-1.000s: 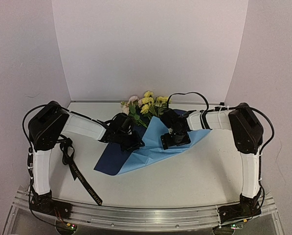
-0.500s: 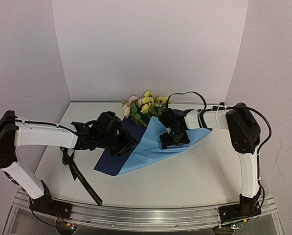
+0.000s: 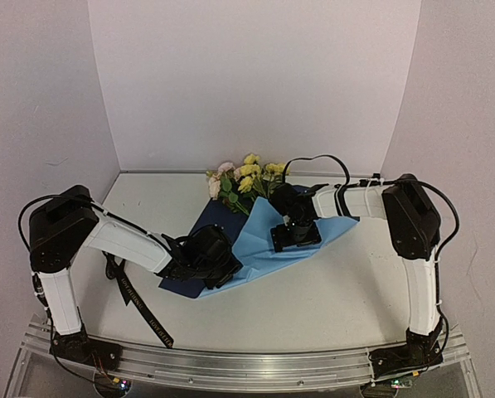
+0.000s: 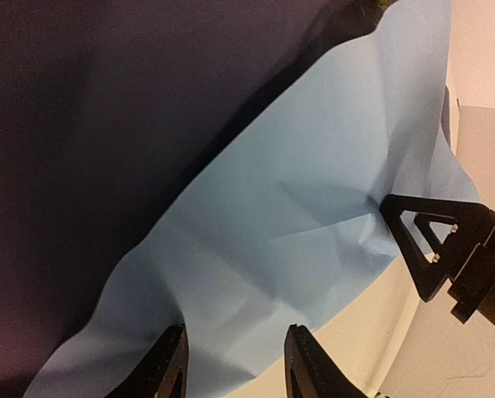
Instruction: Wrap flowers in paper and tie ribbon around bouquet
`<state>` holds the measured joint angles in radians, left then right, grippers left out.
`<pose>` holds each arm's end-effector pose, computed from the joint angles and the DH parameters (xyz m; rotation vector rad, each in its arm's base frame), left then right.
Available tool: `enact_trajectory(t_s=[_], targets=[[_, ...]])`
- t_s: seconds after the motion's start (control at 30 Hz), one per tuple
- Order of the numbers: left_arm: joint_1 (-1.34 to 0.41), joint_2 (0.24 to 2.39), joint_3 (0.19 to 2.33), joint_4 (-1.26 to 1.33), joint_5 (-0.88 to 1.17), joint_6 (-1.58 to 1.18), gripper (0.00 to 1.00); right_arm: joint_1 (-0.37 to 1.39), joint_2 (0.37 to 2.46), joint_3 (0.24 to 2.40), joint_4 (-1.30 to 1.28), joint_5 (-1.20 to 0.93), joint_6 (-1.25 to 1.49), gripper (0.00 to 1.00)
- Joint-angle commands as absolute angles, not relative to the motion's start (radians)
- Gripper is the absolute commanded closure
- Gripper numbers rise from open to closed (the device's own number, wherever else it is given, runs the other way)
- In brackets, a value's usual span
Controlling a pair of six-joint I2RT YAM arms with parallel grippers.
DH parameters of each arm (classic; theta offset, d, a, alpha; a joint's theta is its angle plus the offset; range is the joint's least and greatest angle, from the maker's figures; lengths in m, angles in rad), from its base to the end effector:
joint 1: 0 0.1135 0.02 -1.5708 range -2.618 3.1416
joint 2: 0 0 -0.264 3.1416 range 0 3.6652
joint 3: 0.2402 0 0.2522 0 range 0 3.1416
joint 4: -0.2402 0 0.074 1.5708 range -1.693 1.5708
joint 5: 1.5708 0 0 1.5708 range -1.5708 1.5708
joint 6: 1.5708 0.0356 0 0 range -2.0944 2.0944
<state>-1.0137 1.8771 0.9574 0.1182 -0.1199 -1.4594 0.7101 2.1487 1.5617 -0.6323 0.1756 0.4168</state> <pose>0.2002 -0.3134 0.1282 -0.6414 2.5424 -0.9508 0.3369 0.2814 0.1465 -0.3595 2.7283 0.0562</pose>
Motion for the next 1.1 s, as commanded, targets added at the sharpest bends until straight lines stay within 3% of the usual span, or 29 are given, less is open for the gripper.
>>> enact_trajectory(t_s=[0.0,0.5,1.07], targets=[[-1.006,1.878,0.924,0.153,-0.156,-1.492,0.59,0.707,2.16,1.595,-0.655,0.176,0.428,0.09],[-0.926,1.856,0.889,-0.073,-0.061,-1.352,0.6,0.587,2.037,1.575,-0.662,0.131,0.436,0.06],[-0.746,1.761,0.853,-0.204,-0.018,-1.087,0.6,0.587,1.858,1.477,-0.667,0.089,0.453,0.05]])
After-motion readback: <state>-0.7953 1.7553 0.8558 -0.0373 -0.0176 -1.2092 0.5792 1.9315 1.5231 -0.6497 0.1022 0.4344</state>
